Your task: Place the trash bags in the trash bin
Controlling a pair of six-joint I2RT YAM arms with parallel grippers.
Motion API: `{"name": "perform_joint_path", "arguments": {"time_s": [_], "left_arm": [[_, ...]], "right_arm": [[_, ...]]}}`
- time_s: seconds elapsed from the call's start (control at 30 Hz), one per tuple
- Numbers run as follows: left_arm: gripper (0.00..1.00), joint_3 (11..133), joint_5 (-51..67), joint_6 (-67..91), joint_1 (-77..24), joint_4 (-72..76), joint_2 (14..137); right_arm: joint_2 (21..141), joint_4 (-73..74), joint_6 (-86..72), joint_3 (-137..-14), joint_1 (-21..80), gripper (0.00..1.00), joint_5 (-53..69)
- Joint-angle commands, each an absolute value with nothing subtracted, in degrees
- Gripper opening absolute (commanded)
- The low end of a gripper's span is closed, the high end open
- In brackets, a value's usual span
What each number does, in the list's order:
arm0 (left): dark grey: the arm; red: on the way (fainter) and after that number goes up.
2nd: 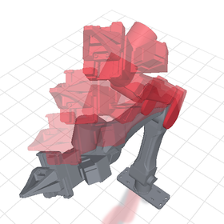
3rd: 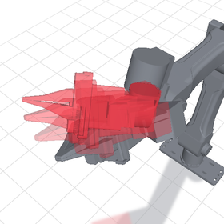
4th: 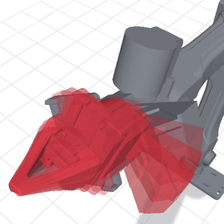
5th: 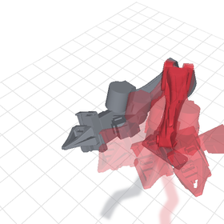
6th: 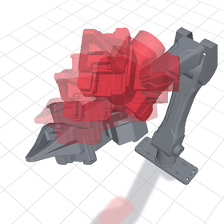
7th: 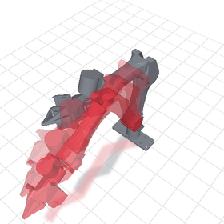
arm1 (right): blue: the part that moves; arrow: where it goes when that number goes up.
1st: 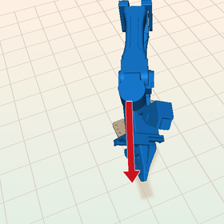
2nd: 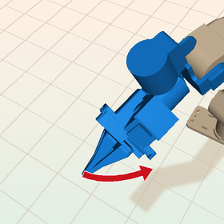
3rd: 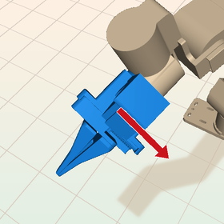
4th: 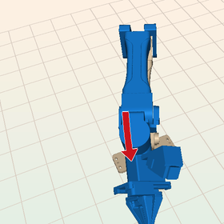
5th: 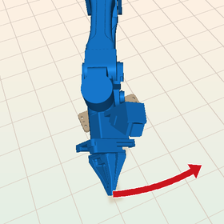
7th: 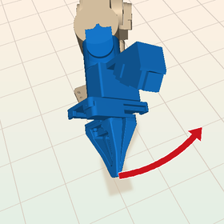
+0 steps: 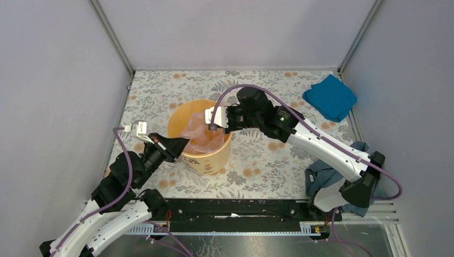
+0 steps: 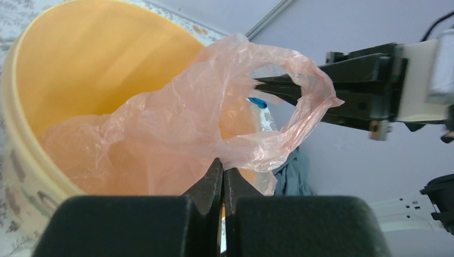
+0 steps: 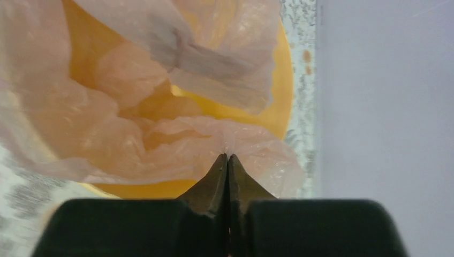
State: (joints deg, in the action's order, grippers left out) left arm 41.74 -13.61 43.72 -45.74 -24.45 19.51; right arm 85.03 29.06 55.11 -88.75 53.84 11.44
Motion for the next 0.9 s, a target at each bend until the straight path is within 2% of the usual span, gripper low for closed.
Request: {"name": "perform_joint_path", "arguments": {"time_s": [0.0,0.13,0.2,0.27,0.37,0.43,0.7,0.87], "left_arm": [[0.03,43.8,-17.1,46.5,-45.5,-30.7,17.4],[0.27,48.5,-18.5,47.6,-45.5,-38.8,17.1],[0.44,52.2,-19.4,47.3,-45.5,-43.5,18.8],[0.62,56.8,-19.3,45.9,-45.5,-47.8,21.5],[0.87,66.3,-17.6,40.6,-45.5,-53.0,27.7],[0.98,73.9,-16.4,36.9,-45.5,-56.6,32.9],[0.99,105.0,-20.3,29.1,-45.5,-72.6,57.8],[0.99,112.8,-18.9,27.1,-45.5,-73.7,64.2]], "right_arm": [[78.0,15.2,32.2,-83.9,54.2,0.00,15.3],[75.3,8.7,6.3,-82.1,54.2,0.00,-5.6],[73.5,8.3,-2.2,-81.3,54.2,0.00,-12.2],[72.9,10.4,-7.6,-82.5,54.2,0.00,-14.2],[74.4,16.8,-9.0,-87.9,54.2,0.00,-11.0],[74.5,18.9,-8.6,-89.7,54.2,0.00,-10.9],[73.8,18.6,-7.5,-88.8,54.2,0.00,-10.3],[74.5,18.6,-7.8,-88.9,54.2,0.00,-9.7]]}}
